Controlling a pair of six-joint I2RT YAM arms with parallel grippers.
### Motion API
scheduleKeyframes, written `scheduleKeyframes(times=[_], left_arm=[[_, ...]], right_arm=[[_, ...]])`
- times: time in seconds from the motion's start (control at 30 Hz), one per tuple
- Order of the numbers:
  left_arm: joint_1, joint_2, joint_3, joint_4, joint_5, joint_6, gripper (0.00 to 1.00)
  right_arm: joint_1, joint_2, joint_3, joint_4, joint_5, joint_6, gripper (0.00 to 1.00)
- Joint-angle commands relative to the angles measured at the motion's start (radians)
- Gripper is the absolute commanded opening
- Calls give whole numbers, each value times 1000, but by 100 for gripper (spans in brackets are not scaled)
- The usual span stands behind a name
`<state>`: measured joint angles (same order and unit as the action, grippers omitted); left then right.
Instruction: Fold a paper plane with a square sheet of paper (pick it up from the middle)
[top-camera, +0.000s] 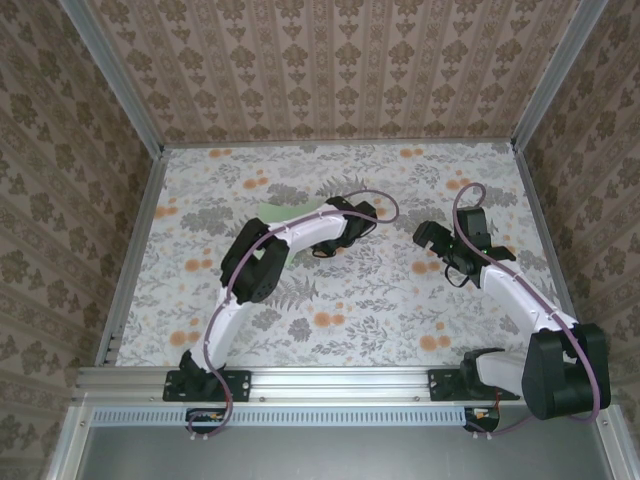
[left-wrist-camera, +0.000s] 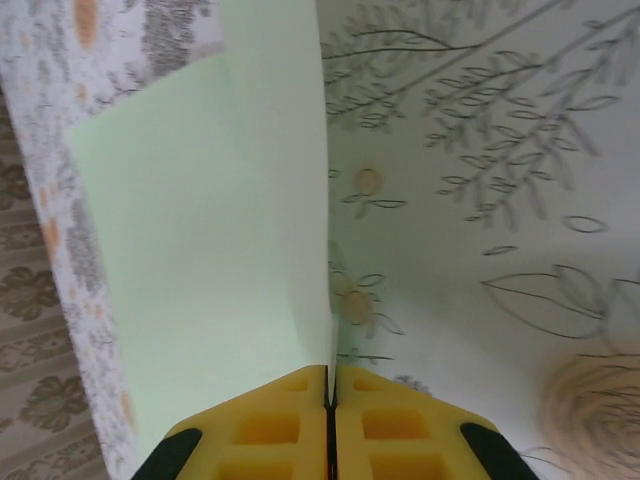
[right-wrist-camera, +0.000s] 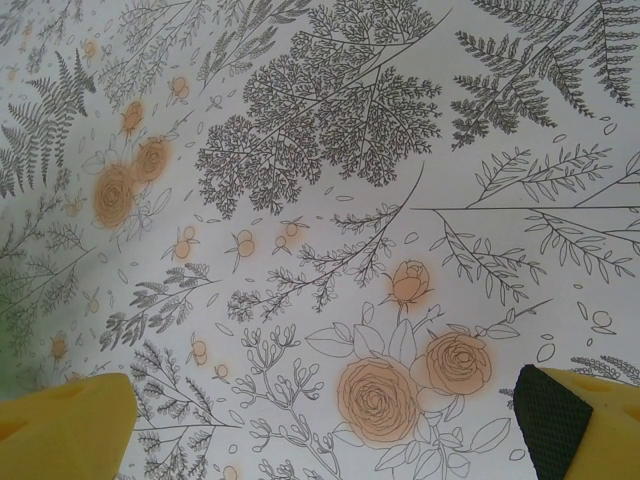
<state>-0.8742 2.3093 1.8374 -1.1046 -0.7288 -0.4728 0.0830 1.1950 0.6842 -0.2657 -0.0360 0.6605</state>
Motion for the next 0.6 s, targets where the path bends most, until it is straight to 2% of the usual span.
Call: scheduleKeyframes(times=[0.0, 0.1, 0.27, 0.4, 0.47, 0.57], left_arm=[[-2, 15, 28, 19, 78, -24, 12], [-1, 19, 28, 36, 122, -22, 15], [-1, -3, 55, 31, 202, -17, 28], [3, -107, 53, 70, 336, -4, 47], [14, -184, 17, 132, 448, 1, 61], [58, -312, -73, 258, 627, -5, 74]], right_arm=[[-8, -8, 11, -24, 15, -10, 100], [-9, -1, 11, -21, 10, -9, 100], [-12, 14, 17, -26, -3, -9, 100], [-15, 21, 23, -27, -22, -8, 100], [-14, 25, 27, -26, -37, -11, 100], [-14, 45, 45, -33, -69, -20, 100]])
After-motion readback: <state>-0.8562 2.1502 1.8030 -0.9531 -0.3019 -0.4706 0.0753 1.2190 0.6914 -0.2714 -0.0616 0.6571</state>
